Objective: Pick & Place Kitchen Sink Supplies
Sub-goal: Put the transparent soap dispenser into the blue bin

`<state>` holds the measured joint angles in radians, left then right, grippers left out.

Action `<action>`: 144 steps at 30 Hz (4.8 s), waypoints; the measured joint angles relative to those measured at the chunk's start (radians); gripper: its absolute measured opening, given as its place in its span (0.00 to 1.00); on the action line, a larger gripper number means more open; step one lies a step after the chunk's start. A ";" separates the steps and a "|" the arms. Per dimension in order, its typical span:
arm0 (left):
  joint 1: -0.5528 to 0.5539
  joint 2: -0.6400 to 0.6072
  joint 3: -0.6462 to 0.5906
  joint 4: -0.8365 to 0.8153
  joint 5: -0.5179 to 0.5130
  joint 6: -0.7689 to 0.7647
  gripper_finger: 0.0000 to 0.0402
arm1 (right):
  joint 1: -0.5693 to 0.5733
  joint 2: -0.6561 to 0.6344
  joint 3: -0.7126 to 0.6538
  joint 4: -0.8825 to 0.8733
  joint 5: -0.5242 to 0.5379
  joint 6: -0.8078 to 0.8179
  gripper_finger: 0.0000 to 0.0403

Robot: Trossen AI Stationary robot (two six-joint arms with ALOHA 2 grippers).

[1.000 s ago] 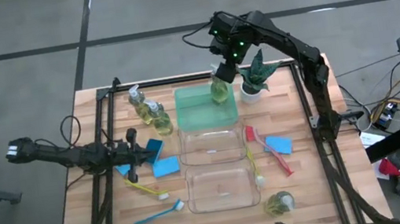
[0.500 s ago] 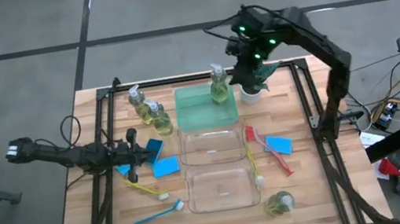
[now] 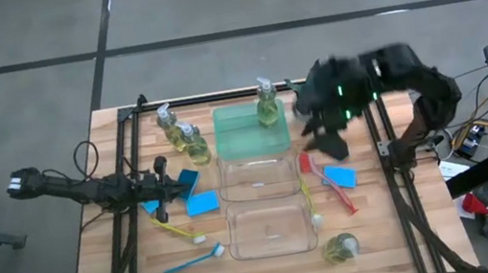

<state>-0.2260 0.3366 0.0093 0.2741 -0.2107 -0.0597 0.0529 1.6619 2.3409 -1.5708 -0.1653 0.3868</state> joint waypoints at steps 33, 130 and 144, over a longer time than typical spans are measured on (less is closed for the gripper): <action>0.000 0.000 0.000 -0.006 0.000 0.000 0.00 | 0.509 0.055 -0.424 0.000 -0.020 0.762 0.53; 0.000 0.000 0.000 -0.006 0.000 0.000 0.00 | 0.577 0.051 -0.579 0.160 -0.130 0.822 0.29; 0.000 0.000 0.000 -0.006 0.000 0.000 0.00 | 0.571 0.050 -0.548 0.100 -0.090 0.787 0.28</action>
<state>-0.2258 0.3365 0.0093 0.2680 -0.2106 -0.0599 0.6235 1.7123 1.7927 -1.4706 -0.2548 1.1736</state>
